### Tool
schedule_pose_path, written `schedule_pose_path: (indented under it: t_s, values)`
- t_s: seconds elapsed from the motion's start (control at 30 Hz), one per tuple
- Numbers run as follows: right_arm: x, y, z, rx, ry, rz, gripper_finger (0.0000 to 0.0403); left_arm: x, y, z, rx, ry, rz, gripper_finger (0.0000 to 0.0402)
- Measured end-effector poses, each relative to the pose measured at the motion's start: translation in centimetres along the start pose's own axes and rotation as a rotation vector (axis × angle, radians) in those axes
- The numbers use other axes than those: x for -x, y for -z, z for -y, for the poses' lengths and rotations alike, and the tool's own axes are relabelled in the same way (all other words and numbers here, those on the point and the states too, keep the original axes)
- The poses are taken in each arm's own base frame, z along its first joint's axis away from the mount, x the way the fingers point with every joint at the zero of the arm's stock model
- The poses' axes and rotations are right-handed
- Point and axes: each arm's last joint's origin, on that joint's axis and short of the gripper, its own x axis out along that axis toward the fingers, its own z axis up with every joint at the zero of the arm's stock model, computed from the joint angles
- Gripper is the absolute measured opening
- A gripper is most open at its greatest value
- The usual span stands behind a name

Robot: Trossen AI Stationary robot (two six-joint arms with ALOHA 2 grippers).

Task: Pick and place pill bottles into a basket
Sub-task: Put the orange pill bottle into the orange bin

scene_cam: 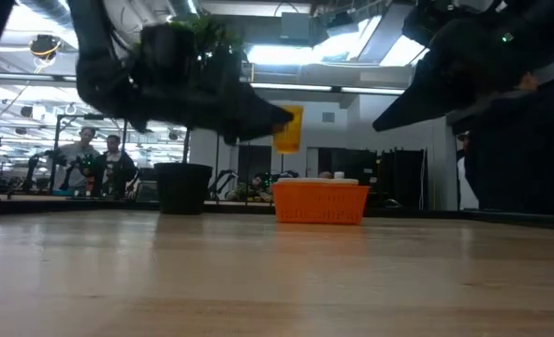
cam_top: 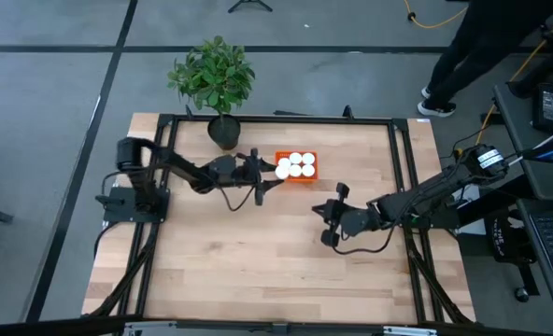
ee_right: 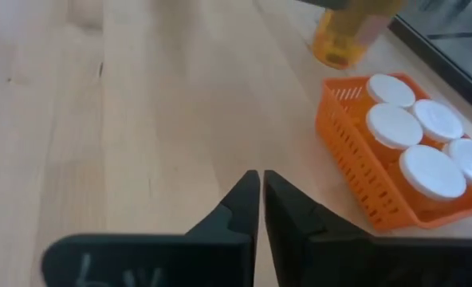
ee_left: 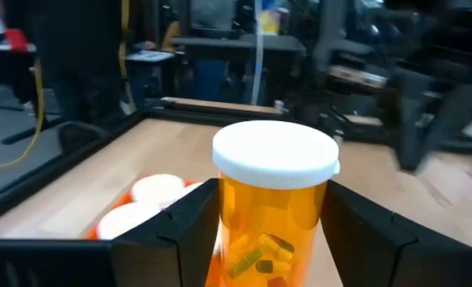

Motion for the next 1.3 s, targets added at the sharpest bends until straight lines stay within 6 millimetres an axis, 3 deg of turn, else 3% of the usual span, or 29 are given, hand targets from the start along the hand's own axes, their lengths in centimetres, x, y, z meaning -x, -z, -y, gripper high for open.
schedule_pose_path:
  t_s: [0.3, 0.77, 1.07, 1.3]
  values:
    - [-0.1, 0.0, 0.1, 0.023, 0.005, -0.002, 0.0025, -0.5, 2.0, -2.2, 0.126, -0.018, 0.068, 0.02]
    - [-0.1, 0.0, 0.1, 0.026, 0.005, -0.001, 0.0025, -0.7, 3.1, -2.1, 0.185, -0.026, -0.001, 0.02]
    - [-0.1, -0.1, 0.1, 0.022, 0.003, 0.006, 0.0026, -3.0, 3.8, -2.5, 0.187, -0.021, -0.003, 0.02]
    - [-0.1, -0.1, 0.1, 0.018, 0.003, 0.003, 0.0026, -3.1, 3.6, -3.1, 0.179, -0.012, -0.006, 0.02]
